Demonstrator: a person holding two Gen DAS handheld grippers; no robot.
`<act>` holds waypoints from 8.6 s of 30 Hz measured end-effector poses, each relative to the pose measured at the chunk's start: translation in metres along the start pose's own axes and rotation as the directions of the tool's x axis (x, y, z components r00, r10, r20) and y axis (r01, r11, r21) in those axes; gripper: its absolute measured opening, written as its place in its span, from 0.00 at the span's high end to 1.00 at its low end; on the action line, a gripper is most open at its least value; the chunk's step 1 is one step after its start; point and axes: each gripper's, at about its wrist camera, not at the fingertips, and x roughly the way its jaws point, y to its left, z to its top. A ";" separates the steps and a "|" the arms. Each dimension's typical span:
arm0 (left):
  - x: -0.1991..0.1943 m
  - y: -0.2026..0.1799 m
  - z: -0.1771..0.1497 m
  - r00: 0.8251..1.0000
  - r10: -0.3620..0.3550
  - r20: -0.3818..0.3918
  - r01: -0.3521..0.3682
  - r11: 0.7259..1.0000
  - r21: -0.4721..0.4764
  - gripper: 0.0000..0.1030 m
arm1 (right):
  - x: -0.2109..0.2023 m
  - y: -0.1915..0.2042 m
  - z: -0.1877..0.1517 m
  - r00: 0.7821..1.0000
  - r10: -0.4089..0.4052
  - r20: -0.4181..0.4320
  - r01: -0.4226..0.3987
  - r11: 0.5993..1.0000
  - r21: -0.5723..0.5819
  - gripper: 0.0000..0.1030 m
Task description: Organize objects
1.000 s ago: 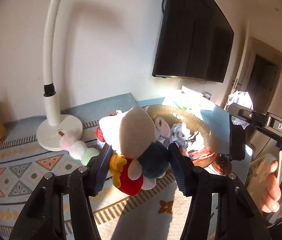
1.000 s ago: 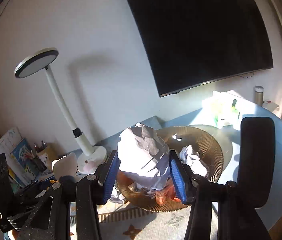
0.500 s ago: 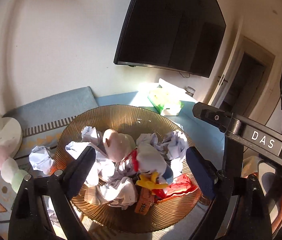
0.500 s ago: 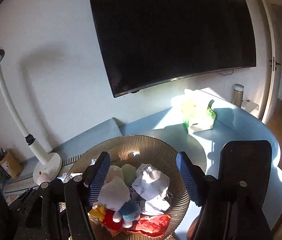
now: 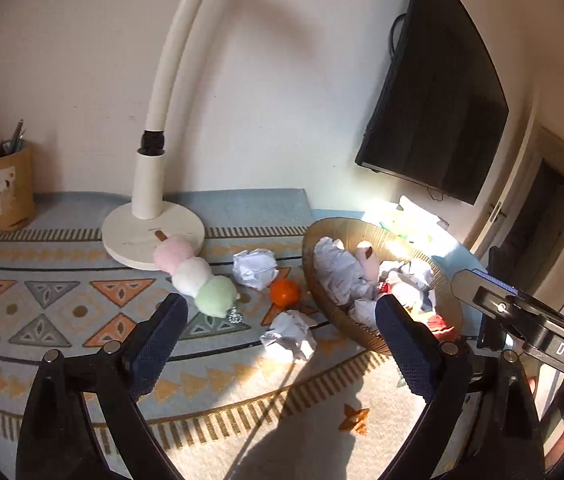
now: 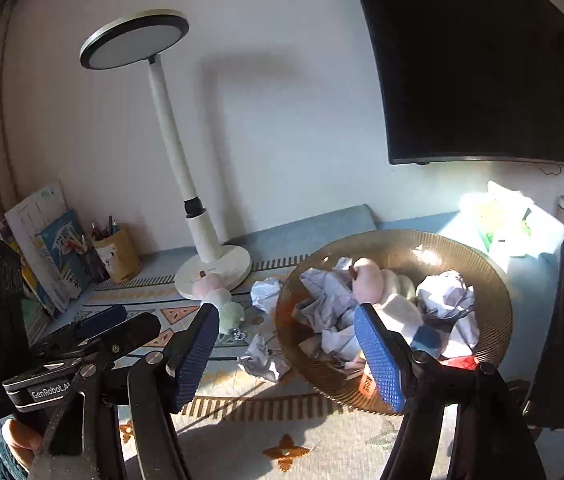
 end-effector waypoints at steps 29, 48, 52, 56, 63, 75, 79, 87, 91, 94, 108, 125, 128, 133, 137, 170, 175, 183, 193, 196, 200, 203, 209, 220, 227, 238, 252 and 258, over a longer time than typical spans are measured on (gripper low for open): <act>-0.008 0.052 -0.066 0.969 0.235 -0.079 -0.235 0.972 0.020 0.01 | 0.073 0.008 -0.078 0.976 -0.061 -0.208 0.075 0.995 0.062 0.30; 0.144 0.087 0.016 0.958 0.007 -0.286 -0.118 0.920 -0.373 0.04 | 0.164 0.002 -0.041 0.943 -0.097 -0.317 0.178 0.954 0.239 0.30; 0.159 0.079 0.010 0.961 0.049 -0.272 -0.146 0.927 -0.346 0.04 | 0.163 0.000 -0.043 0.953 -0.077 -0.294 0.154 0.957 0.247 0.30; 0.167 0.068 0.010 0.960 0.111 -0.258 -0.190 0.933 -0.306 0.05 | 0.166 0.005 -0.041 0.947 -0.112 -0.300 0.185 0.957 0.226 0.30; 0.169 0.053 0.006 0.962 0.107 -0.253 -0.177 0.945 -0.275 0.54 | 0.167 0.011 -0.039 0.944 -0.132 -0.301 0.193 0.964 0.183 0.46; 0.071 0.037 -0.015 0.965 -0.034 -0.261 0.024 0.999 -0.041 0.68 | 0.075 0.050 -0.065 0.987 -0.064 -0.147 0.077 0.993 0.086 0.46; 0.030 0.046 -0.028 0.928 -0.105 -0.357 0.147 0.985 0.091 0.68 | 0.051 0.045 -0.075 0.986 -0.055 -0.160 0.070 0.994 0.088 0.46; 0.032 0.034 -0.051 0.894 -0.068 -0.443 0.134 0.984 0.120 0.53 | 0.039 0.029 -0.099 0.968 -0.068 -0.240 0.106 0.982 0.153 0.46; 0.038 0.037 -0.060 0.888 0.001 -0.461 0.046 0.995 0.090 0.53 | 0.033 0.018 -0.101 0.966 -0.089 -0.242 0.130 0.978 0.161 0.45; 0.035 0.028 -0.064 0.900 0.018 -0.435 0.020 0.996 0.085 0.30 | 0.032 0.011 -0.102 0.966 -0.089 -0.242 0.133 0.976 0.174 0.45; 0.036 -0.006 -0.066 0.924 0.173 -0.342 -0.093 0.967 0.238 0.56 | 0.002 -0.005 -0.076 0.985 -0.044 -0.166 0.077 0.977 0.200 0.45; 0.108 -0.121 0.065 0.957 -0.251 -0.148 0.271 0.953 0.134 0.55 | -0.004 -0.103 0.084 0.944 -0.327 0.040 0.307 0.917 0.254 0.44; 0.133 -0.127 0.058 0.955 -0.250 -0.161 0.274 0.950 0.150 0.55 | 0.018 -0.116 0.089 0.947 -0.319 0.019 0.303 0.916 0.262 0.41; 0.166 -0.122 0.048 0.941 -0.276 -0.194 0.303 0.945 0.125 0.23 | 0.042 -0.137 0.093 0.957 -0.290 0.017 0.270 0.907 0.325 0.12; 0.171 -0.107 0.041 0.936 -0.300 -0.186 0.320 0.944 0.086 0.08 | 0.046 -0.138 0.084 0.960 -0.280 0.010 0.262 0.912 0.316 0.12; 0.148 0.047 0.031 0.976 -0.157 -0.149 0.125 0.971 -0.205 0.07 | 0.129 -0.053 0.043 0.909 -0.415 0.026 0.406 0.899 0.165 0.12; 0.155 0.049 0.027 0.973 -0.160 -0.166 0.123 0.969 -0.213 0.07 | 0.128 -0.092 0.051 0.872 -0.490 0.005 0.479 0.853 0.208 0.12; 0.151 0.033 0.021 0.981 -0.085 -0.174 0.064 0.990 -0.125 0.07 | 0.088 -0.094 0.030 0.966 -0.259 -0.021 0.250 0.904 0.347 0.12; 0.120 0.001 0.025 0.983 0.002 -0.185 0.011 0.998 0.067 0.07 | 0.093 -0.027 0.004 0.978 -0.081 -0.194 0.117 0.976 0.183 0.11; 0.122 0.005 0.028 0.975 0.038 -0.221 -0.007 0.990 0.141 0.07 | 0.102 -0.009 -0.009 0.973 -0.074 -0.217 0.109 0.983 0.150 0.12; 0.124 0.024 0.027 0.969 0.086 -0.232 -0.052 0.988 0.148 0.07 | 0.114 0.002 -0.019 0.968 -0.035 -0.250 0.079 0.983 0.166 0.12; 0.123 0.038 0.017 0.969 0.075 -0.237 -0.051 0.993 0.104 0.07 | 0.115 0.007 -0.023 0.968 -0.043 -0.248 0.082 0.985 0.150 0.12; 0.154 0.032 0.020 0.947 0.059 -0.316 -0.005 0.986 0.169 0.07 | 0.142 0.003 -0.021 0.956 -0.069 -0.286 0.120 0.979 0.165 0.13; 0.233 0.037 0.034 0.876 -0.216 -0.432 0.259 0.965 0.042 0.08 | 0.197 -0.034 -0.018 0.950 -0.121 -0.287 0.202 0.941 0.271 0.34; 0.247 0.032 0.024 0.879 -0.198 -0.433 0.252 0.965 0.070 0.24 | 0.201 -0.032 -0.016 0.949 -0.144 -0.280 0.219 0.941 0.259 0.46; 0.217 0.019 0.015 0.933 -0.088 -0.349 0.151 0.976 0.159 0.49 | 0.200 -0.014 -0.016 0.955 -0.094 -0.280 0.147 0.974 0.175 0.64; 0.060 0.035 -0.022 0.956 0.237 -0.172 -0.206 0.962 0.178 0.50 | 0.128 0.015 -0.058 0.954 -0.078 -0.291 0.117 0.986 0.118 0.64; 0.008 0.036 -0.064 0.908 0.407 -0.096 -0.392 0.909 0.138 0.50 | 0.096 0.034 -0.079 0.956 -0.116 -0.271 0.134 0.990 0.047 0.64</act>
